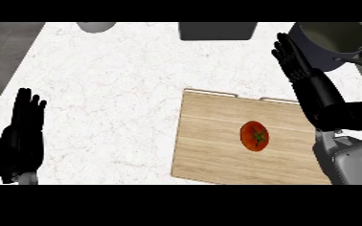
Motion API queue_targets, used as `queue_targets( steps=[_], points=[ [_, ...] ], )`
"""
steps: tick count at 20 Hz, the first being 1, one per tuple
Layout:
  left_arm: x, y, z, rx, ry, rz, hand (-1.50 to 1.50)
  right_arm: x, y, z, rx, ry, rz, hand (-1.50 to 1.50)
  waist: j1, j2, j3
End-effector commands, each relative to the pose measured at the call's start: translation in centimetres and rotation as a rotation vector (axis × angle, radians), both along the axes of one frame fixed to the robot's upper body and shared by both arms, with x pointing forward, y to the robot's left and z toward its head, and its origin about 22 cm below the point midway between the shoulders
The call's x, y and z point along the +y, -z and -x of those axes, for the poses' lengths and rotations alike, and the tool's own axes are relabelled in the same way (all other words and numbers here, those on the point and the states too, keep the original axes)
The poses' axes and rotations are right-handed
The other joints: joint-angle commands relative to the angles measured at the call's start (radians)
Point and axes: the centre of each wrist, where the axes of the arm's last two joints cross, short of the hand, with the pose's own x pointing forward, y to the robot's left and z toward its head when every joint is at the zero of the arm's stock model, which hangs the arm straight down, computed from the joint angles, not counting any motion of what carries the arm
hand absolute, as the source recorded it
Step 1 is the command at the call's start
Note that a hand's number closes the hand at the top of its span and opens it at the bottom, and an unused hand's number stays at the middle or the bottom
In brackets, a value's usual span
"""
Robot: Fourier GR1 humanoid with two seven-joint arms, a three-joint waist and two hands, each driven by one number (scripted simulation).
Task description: Pick the tomato from the tray and place it in the pot
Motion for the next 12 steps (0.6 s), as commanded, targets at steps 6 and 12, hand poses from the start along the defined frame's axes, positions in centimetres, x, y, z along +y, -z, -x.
queue_targets(
  steps=[6, 12],
  points=[
    [4.4, -0.6, 1.2, 0.177, 0.082, -0.334, 0.00, -8.3, 10.9, 7.1, 0.348, 0.536, -0.198, 1.50, -0.096, 0.004, -0.019],
    [4.5, 0.4, 2.1, 0.260, 0.163, -0.293, 0.00, -8.7, 11.9, 11.5, -0.148, 0.794, 0.315, -1.50, -0.086, -0.010, -0.025]
  ],
)
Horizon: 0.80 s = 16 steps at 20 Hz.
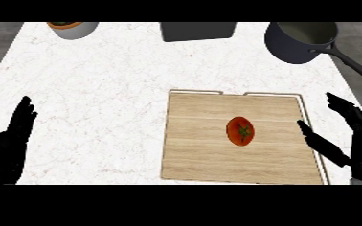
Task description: Pick the tomato from the tray and place it in the pot
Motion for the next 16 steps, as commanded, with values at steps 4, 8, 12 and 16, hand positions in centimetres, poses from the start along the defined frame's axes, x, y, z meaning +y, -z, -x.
queue_targets(
  steps=[4, 8, 12, 16],
  points=[
    [-1.8, 0.0, -0.4, 0.033, 0.109, -0.047, 0.00, 2.4, 2.8, 9.1, -0.161, 0.110, 0.092, -1.50, 0.058, 0.000, -0.001],
    [-0.1, -0.1, -2.3, 0.039, 0.109, -0.037, 0.00, 1.2, 0.1, 9.9, -0.005, 0.008, 0.114, -1.50, 0.070, 0.005, -0.003],
    [-1.6, -0.5, -2.1, 0.040, 0.105, -0.029, 0.00, 1.5, -2.1, 9.8, 0.119, -0.041, 0.173, -1.50, 0.078, 0.004, -0.003],
    [-0.4, -1.3, -2.7, 0.029, 0.150, -0.043, 0.00, 3.9, -6.1, 6.7, 0.224, -0.094, 0.230, -1.50, 0.101, 0.009, -0.005]
  ],
)
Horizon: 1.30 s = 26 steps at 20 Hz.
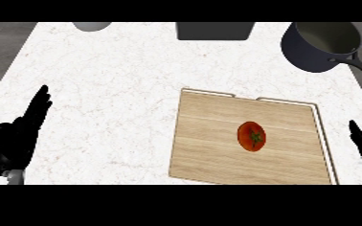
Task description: Pick the tomato from the tray and place it in the pot
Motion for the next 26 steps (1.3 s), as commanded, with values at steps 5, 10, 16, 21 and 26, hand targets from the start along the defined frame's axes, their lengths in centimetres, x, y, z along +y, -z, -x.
queue_targets(
  steps=[5, 10, 16, 21, 26],
  points=[
    [-1.1, 0.0, -1.2, 0.004, 0.010, 0.005, 0.00, 1.4, -3.3, -2.1, 0.419, -0.126, 0.199, -1.50, 0.015, 0.006, -0.002],
    [-1.5, -0.3, -1.0, 0.011, 0.010, 0.012, 0.00, 4.0, -5.4, -5.6, 0.592, -0.182, 0.206, -1.50, 0.022, 0.002, 0.001],
    [-1.5, -0.2, -1.8, -0.011, 0.000, -0.010, 0.00, 5.9, -7.8, -9.0, 0.651, -0.251, 0.181, -1.50, 0.002, -0.001, 0.002],
    [0.3, 0.0, -0.7, 0.007, 0.013, 0.000, 0.00, 7.9, -4.9, -11.6, 0.729, -0.237, 0.238, -1.50, 0.005, -0.001, 0.002],
    [-0.8, 1.4, -0.4, 0.009, 0.003, 0.003, 0.00, 10.0, -3.4, -10.1, 0.740, -0.200, 0.253, -1.50, -0.001, -0.002, 0.002]
  ],
)
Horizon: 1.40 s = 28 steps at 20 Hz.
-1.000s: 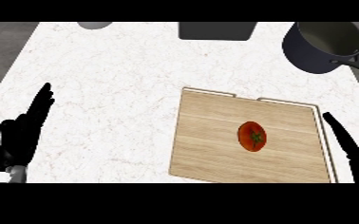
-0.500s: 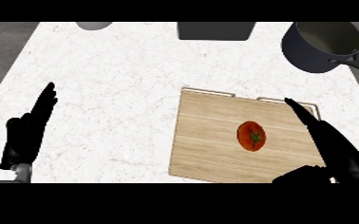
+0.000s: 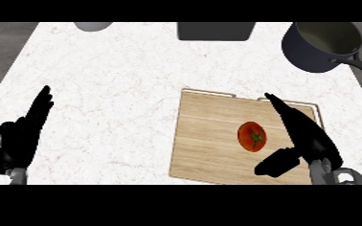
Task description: Pick the tomato from the tray and place it in the pot
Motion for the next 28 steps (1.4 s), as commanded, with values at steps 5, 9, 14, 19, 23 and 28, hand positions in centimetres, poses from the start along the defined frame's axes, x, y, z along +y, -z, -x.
queue_targets(
  steps=[5, 9, 14, 19, 23, 28],
  points=[
    [0.5, -1.9, -1.8, 0.001, -0.009, 0.000, 0.00, 0.8, 3.3, -1.7, 0.069, -0.011, 0.035, -1.50, -0.004, 0.000, 0.001],
    [0.4, -1.5, 0.2, -0.008, 0.006, 0.016, 0.00, 0.7, 2.6, -2.4, 0.081, 0.015, 0.015, -1.50, -0.003, -0.001, 0.000],
    [-0.8, -0.2, 1.0, 0.008, 0.012, 0.001, 0.00, 1.4, 4.2, -3.8, 0.117, 0.021, 0.058, -1.50, -0.001, 0.000, 0.000],
    [0.2, 0.4, -1.0, 0.001, -0.011, -0.009, 0.00, 0.2, 6.6, -2.3, 0.100, 0.002, 0.057, -1.50, -0.007, 0.000, 0.000],
    [0.7, -1.2, -1.8, 0.003, -0.005, -0.016, 0.00, 0.3, 6.6, -2.5, 0.118, 0.025, 0.061, -1.50, -0.007, 0.000, 0.000],
    [-1.4, -0.2, 0.2, -0.008, 0.007, 0.002, 0.00, 1.9, 6.1, -4.6, 0.085, -0.089, 0.082, 1.50, -0.001, 0.000, 0.000]
  ],
)
